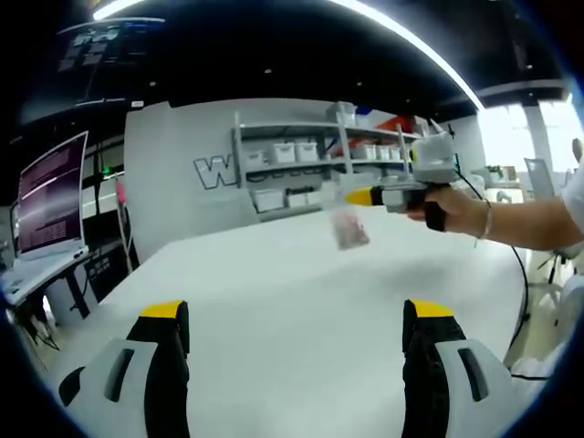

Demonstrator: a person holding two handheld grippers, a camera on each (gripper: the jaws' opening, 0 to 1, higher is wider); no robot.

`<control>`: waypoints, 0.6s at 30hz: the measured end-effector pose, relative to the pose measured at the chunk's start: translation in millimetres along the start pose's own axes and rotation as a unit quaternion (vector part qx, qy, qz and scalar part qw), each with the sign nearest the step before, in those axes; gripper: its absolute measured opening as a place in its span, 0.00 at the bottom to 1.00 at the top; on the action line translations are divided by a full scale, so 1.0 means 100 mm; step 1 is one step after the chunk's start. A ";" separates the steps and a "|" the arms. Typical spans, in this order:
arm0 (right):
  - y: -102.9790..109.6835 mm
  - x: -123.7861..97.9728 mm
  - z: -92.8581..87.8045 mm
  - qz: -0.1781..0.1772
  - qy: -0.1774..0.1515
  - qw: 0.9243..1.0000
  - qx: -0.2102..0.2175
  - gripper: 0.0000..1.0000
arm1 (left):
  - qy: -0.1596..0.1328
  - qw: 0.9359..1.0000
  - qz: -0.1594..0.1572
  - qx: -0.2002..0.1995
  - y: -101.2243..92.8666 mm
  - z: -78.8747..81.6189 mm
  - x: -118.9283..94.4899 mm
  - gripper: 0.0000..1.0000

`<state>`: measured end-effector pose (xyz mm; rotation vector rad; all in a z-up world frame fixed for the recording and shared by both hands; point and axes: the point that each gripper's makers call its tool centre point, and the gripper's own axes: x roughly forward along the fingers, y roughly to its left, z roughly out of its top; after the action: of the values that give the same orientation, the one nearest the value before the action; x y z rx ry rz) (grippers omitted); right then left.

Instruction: Open the resealable bag by pulling the two sides of the seal apart until the entire bag opening is separated and visibly accessible.

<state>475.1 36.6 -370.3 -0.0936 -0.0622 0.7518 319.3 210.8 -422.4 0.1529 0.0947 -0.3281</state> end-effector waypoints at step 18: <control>0.14 -0.19 0.06 0.012 -0.010 1.000 -0.005 0.00 | -0.001 1.000 -0.006 0.005 -0.06 0.03 0.00 0.95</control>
<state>451.4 33.8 -366.0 -0.0959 -0.0836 0.7761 317.4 204.8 -419.8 0.1616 0.0917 -0.3399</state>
